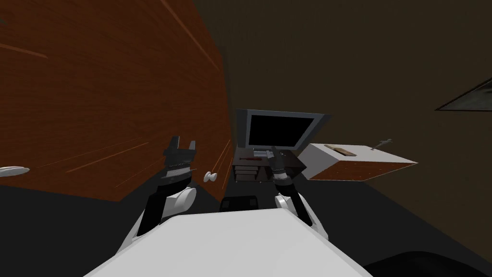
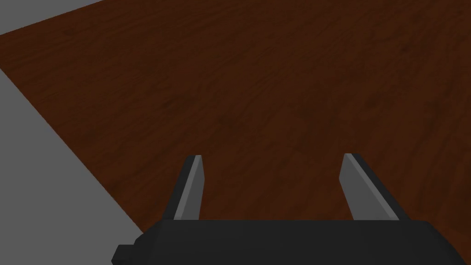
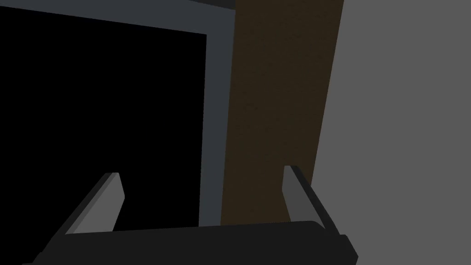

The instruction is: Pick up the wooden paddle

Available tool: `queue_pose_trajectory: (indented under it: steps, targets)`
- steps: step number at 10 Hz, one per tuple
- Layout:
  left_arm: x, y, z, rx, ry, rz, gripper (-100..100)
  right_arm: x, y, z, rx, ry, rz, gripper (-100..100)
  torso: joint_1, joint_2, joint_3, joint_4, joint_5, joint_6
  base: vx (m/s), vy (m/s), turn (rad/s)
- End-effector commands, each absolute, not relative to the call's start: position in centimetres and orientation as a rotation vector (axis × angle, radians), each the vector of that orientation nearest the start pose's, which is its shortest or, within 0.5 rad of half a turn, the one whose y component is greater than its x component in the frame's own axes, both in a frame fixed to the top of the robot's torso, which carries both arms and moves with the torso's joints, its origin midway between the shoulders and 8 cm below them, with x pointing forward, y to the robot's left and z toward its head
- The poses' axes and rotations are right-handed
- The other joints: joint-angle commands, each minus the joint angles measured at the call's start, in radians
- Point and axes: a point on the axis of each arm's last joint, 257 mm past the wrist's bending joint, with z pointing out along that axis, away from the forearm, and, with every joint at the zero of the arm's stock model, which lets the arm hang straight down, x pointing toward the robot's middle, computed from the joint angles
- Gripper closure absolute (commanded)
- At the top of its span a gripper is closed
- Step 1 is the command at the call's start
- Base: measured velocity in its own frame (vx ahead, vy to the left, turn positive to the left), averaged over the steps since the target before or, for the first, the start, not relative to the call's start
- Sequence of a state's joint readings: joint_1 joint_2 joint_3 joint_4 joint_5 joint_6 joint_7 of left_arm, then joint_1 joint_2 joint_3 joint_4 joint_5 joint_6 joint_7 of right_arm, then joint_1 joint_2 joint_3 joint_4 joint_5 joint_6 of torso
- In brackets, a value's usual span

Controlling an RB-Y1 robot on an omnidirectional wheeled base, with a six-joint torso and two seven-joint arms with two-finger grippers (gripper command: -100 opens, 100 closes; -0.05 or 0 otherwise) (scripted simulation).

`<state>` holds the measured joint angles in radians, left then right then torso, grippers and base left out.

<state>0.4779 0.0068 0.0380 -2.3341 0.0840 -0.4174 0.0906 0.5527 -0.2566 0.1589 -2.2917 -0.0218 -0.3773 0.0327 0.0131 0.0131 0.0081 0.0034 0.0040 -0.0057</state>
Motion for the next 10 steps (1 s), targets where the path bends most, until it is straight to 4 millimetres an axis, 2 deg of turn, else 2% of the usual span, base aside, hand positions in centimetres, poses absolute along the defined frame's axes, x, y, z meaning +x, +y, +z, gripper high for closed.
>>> queue_pose_trajectory:
  steps: [1,2,3,5,6,7,8,10]
  targets:
    - [34.4,29.7,4.1,-0.738,0.543,-1.412,0,35.9,-19.8,-5.2,0.635,1.059,1.368,-100,0.0,0.0,0.0,0.0,0.0,0.0,-0.057,0.071,0.218]
    - [34.4,29.7,4.1,-0.738,0.543,-1.412,0,35.9,-19.0,-7.6,0.646,1.134,1.356,-100,0.001,0.0,0.0,0.0,0.0,-0.001,-0.088,0.117,0.297]
    - [34.4,29.7,4.1,-0.738,0.543,-1.412,0,35.8,-19.0,-7.6,0.639,1.142,1.354,-100,0.003,0.001,0.001,0.0,0.001,-0.001,-0.064,0.084,0.102]
    - [34.4,29.7,4.1,-0.738,0.543,-1.412,0,35.2,-17.4,-12.9,0.652,1.314,1.315,-100,0.001,0.0,0.0,0.0,0.0,-0.001,-0.052,0.087,0.303]
    - [34.4,29.7,4.1,-0.738,0.543,-1.412,0,35.1,-17.4,-13.0,0.646,1.322,1.314,-100,0.002,0.0,0.0,0.0,0.0,-0.001,-0.036,0.067,0.113]
    - [34.4,29.7,4.1,-0.738,0.544,-1.412,0,34.4,-16.8,-15.9,0.647,1.415,1.288,-100,0.0,0.0,0.0,0.0,0.0,0.0,-0.027,0.068,0.217]
    - [34.4,29.7,4.1,-0.738,0.543,-1.412,0,34.4,-16.8,-15.9,0.646,1.416,1.287,-100,0.0,-0.001,-0.001,0.0,0.0,0.0,-0.016,0.056,0.146]
    - [34.4,29.7,4.1,-0.738,0.544,-1.412,0,32.4,-15.8,-21.7,0.649,1.595,1.229,-100,-0.001,-0.003,-0.002,-0.001,0.0,-0.001,-0.01,0.084,0.368]
